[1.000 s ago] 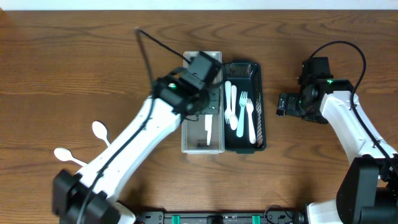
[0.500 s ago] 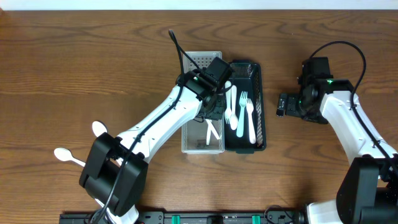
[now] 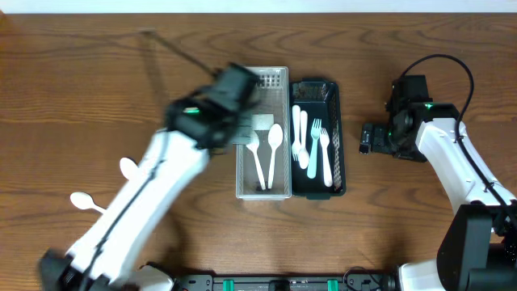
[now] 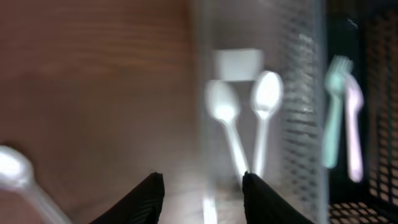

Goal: Pack container
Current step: 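Move left gripper to the spoon lying near the left arm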

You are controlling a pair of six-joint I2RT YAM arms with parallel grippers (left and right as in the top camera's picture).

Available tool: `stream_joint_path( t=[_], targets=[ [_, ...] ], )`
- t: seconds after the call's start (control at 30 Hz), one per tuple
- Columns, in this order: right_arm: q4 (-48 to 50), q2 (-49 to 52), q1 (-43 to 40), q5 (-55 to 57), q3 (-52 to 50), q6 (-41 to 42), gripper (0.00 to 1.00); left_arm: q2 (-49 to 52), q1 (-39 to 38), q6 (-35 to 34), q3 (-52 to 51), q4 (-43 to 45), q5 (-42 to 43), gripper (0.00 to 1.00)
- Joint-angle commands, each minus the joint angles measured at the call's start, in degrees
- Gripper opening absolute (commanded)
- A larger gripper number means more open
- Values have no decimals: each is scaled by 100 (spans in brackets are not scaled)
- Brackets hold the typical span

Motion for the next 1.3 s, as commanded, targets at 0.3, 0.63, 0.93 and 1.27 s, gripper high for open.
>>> stream_joint_path(
  t=[0.3,0.63,0.93,1.27],
  targets=[
    [-85,9,-35,-20,-15,-129,99,-651,3565,-450,-393,-640,284,99],
    [-109,9,-35,-20,-15,-151,99,70,4463,-450,-2260,732,682,98],
    [-179,9,-35,-20,-15,-149,99,949,4568,-450,-2636,1419,863,98],
    [-223,9,-35,-20,-15,-149,99,1672,4572,-446,-2638,1563,1043,98]
  ],
)
